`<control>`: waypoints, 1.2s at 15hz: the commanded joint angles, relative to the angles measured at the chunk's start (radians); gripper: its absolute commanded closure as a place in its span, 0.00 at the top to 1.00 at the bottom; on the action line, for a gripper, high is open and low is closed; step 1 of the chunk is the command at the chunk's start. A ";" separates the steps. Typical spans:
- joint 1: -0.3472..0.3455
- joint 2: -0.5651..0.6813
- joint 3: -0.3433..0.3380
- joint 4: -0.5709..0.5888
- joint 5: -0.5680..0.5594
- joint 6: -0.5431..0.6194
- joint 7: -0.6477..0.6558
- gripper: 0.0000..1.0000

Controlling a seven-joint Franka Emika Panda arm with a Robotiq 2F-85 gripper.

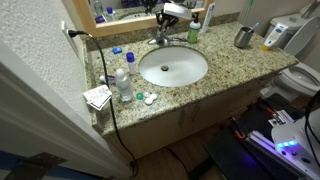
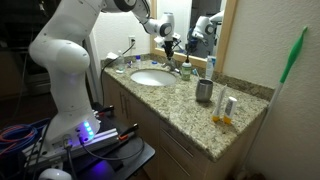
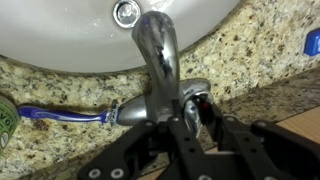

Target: Open the tap faucet.

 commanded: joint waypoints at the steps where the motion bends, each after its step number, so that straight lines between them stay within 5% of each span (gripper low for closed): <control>1: -0.076 -0.068 0.075 -0.056 0.114 0.008 -0.098 0.07; 8: -0.176 -0.171 0.151 -0.145 0.315 0.020 -0.265 0.07; 9: -0.170 -0.186 0.145 -0.152 0.306 -0.017 -0.266 0.52; 13: -0.112 -0.217 0.084 -0.170 0.180 -0.125 -0.197 0.73; 18: -0.032 -0.137 0.016 -0.092 -0.018 -0.126 -0.053 1.00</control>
